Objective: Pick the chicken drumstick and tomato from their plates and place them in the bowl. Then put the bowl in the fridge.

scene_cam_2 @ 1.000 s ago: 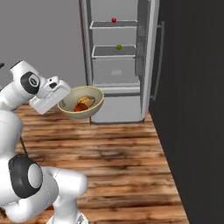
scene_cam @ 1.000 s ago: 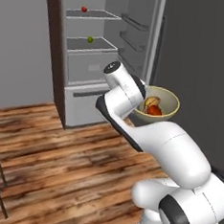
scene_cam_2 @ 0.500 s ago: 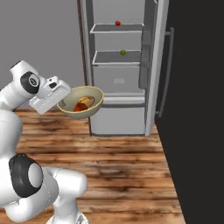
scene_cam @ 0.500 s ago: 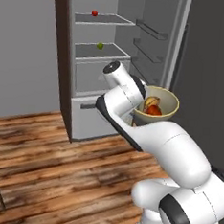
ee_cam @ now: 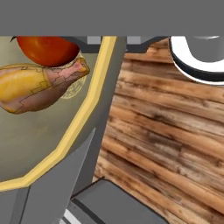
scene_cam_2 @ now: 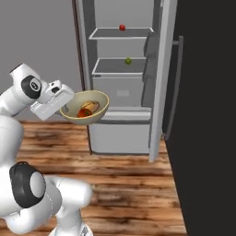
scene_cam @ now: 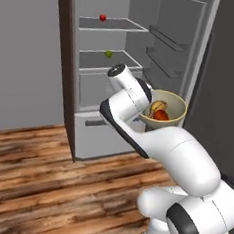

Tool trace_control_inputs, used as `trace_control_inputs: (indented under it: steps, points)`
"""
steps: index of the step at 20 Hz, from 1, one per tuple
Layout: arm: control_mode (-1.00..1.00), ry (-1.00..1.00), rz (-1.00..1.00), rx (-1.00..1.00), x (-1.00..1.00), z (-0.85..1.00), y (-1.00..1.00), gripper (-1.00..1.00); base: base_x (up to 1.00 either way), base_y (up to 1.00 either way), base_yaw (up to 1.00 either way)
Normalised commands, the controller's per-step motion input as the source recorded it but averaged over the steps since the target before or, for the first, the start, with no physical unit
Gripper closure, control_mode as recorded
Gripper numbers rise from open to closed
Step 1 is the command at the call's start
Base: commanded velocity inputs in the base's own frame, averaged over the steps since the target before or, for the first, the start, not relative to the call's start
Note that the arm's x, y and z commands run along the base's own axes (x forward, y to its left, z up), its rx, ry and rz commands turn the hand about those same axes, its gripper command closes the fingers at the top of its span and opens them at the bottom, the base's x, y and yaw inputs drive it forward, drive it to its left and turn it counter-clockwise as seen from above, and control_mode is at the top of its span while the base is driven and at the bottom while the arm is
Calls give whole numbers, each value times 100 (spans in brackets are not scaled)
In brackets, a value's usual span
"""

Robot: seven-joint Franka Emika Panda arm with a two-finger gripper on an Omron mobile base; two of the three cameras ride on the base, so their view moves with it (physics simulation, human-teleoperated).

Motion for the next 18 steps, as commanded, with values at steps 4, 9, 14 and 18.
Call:
trace_control_inputs:
  steps: [4,9,14,18]
  points:
    - [100,0,0,0,0,0,0,100,77,-24,7]
    - [100,0,0,0,0,0,0,100,79,-7,4]
    - [100,0,0,0,0,0,0,100,69,-19,2]
    - [100,0,0,0,0,0,0,100,66,-27,0]
